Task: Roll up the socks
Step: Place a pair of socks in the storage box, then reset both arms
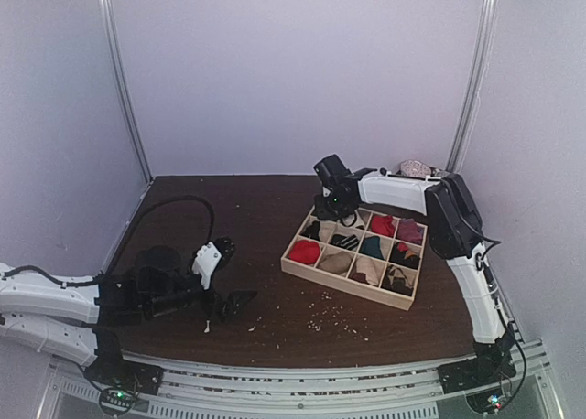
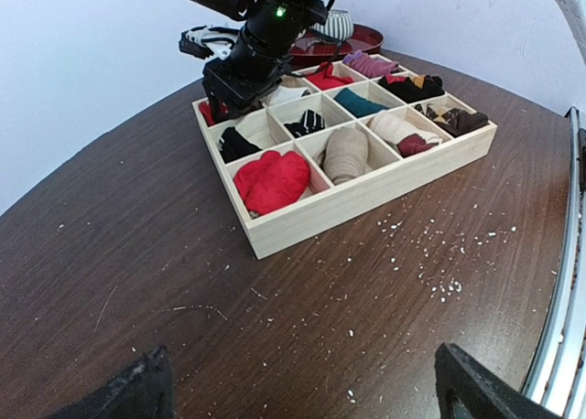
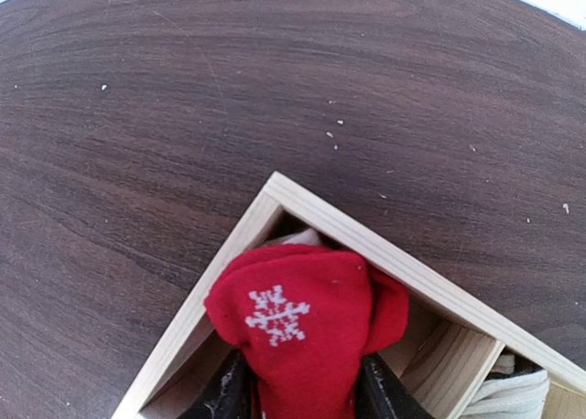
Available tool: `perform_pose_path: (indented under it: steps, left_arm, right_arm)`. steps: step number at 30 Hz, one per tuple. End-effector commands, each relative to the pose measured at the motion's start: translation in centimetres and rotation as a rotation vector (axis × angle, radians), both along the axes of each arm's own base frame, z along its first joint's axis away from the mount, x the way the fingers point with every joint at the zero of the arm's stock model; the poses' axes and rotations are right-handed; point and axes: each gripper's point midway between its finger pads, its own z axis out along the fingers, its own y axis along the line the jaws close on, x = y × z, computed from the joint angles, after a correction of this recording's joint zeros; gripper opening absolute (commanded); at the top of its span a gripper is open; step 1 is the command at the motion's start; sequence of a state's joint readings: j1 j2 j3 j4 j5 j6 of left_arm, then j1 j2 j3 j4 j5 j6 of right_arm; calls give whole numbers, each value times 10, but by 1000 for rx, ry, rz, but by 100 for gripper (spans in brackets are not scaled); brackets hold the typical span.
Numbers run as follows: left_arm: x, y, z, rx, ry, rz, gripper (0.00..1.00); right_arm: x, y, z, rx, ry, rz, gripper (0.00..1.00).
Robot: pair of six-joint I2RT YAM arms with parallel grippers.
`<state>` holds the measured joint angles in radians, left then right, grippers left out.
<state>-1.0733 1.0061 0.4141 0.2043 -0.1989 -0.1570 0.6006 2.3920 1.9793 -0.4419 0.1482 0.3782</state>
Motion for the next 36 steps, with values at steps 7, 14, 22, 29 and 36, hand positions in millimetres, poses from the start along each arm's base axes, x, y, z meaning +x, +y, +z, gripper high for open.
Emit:
perform_pose_path:
  steps: [7, 14, 22, 29, 36]
  left_arm:
    - [6, 2, 3, 27, -20, 20, 98]
    - [9, 6, 2, 30, -21, 50, 98]
    - [17, 8, 15, -23, -3, 103, 98]
    - [33, 18, 38, -137, 61, 266, 98]
    - [63, 50, 47, -130, 88, 597, 98]
  right_arm:
    - [-20, -26, -10, -5, 101, 14, 44]
    - [-10, -21, 44, 82, 10, 25, 47]
    - [-15, -12, 84, 156, -42, 77, 51]
    - [-25, -23, 123, 180, -129, 82, 51]
    - [-46, -45, 136, 155, -145, 81, 52]
